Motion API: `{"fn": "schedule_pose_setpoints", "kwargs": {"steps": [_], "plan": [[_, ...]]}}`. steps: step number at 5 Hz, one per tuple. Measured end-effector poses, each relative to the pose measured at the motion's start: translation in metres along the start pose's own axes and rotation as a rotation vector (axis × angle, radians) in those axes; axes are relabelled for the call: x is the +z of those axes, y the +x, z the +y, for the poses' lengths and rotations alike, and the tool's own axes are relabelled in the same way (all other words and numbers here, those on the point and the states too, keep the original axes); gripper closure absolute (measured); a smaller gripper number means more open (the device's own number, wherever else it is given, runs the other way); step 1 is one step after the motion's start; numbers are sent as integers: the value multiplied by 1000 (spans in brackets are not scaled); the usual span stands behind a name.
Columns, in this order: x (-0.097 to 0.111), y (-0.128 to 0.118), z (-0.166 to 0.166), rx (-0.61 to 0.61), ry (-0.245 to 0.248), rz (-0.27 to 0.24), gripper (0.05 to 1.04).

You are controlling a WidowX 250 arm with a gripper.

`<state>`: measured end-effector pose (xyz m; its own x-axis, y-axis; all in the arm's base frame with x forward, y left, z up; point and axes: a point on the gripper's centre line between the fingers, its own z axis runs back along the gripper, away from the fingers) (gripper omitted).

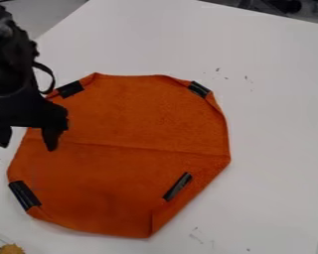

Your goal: Unfold the cloth from the top left to the bottom

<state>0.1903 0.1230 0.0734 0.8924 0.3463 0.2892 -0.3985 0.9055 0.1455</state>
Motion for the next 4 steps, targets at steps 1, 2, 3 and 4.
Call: {"fn": "schedule_pose_setpoints", "kwargs": {"steps": [1,2,3,4], "plan": [[1,10,1,-78,-45,1,82],[3,10,-2,-91,-53,36,82],[3,10,-3,-98,-55,36,82],[3,10,-3,-95,-55,36,82]]}}
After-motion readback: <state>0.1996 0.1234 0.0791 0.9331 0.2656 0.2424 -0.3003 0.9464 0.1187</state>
